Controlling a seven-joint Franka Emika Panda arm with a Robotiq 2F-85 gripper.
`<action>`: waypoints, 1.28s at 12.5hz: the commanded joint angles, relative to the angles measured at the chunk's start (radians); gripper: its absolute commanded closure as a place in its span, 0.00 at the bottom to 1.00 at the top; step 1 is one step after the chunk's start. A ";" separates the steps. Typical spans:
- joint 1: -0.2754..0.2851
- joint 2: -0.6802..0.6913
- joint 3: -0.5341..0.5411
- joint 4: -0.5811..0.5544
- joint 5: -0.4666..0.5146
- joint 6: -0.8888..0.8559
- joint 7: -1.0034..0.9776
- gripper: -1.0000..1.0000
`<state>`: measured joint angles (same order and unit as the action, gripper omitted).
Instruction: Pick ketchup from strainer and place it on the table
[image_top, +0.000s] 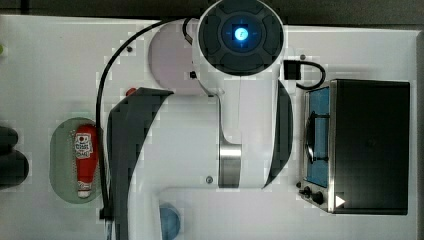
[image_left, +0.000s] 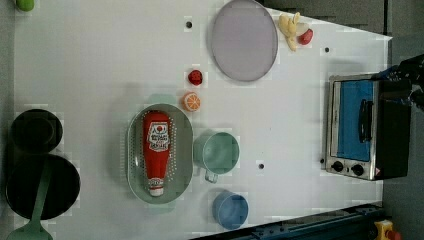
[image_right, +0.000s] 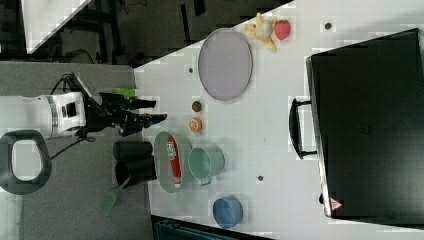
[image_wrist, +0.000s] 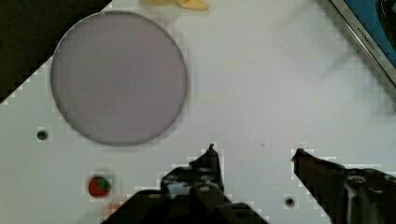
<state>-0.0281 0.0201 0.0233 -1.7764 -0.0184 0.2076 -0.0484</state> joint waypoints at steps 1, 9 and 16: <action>-0.086 -0.270 0.072 -0.118 0.047 -0.182 0.051 0.21; -0.055 -0.223 0.289 -0.118 0.047 -0.169 0.056 0.00; -0.046 -0.117 0.567 -0.151 0.047 0.013 0.072 0.00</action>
<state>-0.0954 -0.0844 0.5767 -1.9424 0.0312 0.2112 -0.0257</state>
